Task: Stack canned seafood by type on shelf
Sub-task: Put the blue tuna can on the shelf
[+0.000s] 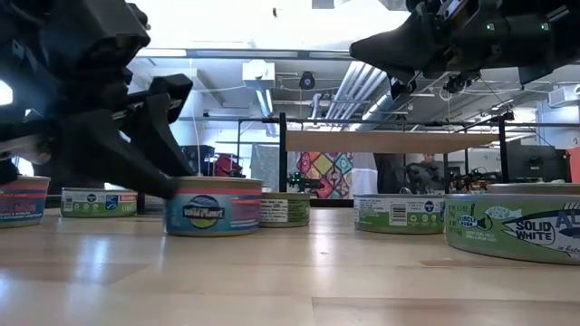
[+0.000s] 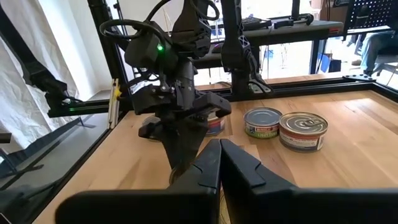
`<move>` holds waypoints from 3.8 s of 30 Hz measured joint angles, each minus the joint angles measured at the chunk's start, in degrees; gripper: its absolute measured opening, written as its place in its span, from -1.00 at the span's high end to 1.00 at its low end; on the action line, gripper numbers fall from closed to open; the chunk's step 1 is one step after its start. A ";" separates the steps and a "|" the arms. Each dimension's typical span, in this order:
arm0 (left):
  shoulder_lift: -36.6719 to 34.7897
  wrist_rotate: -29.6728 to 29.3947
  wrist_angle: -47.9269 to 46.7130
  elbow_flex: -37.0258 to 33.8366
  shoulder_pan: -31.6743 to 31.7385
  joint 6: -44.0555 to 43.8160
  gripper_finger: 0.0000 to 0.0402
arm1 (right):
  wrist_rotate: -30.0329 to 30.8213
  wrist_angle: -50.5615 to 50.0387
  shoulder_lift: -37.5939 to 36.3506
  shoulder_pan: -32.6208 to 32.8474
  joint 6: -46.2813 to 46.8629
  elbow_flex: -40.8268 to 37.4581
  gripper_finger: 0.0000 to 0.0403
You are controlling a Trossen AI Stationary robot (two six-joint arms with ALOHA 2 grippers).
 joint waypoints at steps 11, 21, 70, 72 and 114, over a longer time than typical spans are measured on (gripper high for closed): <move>-0.63 0.74 1.22 0.75 0.11 1.93 0.99 | -0.90 0.03 -0.02 0.00 -0.03 0.00 1.00; -0.40 2.45 -1.73 5.53 -0.42 2.49 1.00 | -1.29 0.03 -0.02 0.00 -0.03 0.00 1.00; -7.41 1.51 -6.12 18.88 14.35 32.15 1.00 | 9.69 -13.02 -0.02 12.33 4.52 0.00 0.92; -7.41 2.62 -7.80 21.02 16.57 34.58 1.00 | 11.62 -13.06 -0.02 13.82 4.48 0.00 0.92; 4.78 29.55 -20.84 41.48 57.28 44.05 1.00 | 18.12 -13.70 0.00 15.98 4.19 0.00 0.92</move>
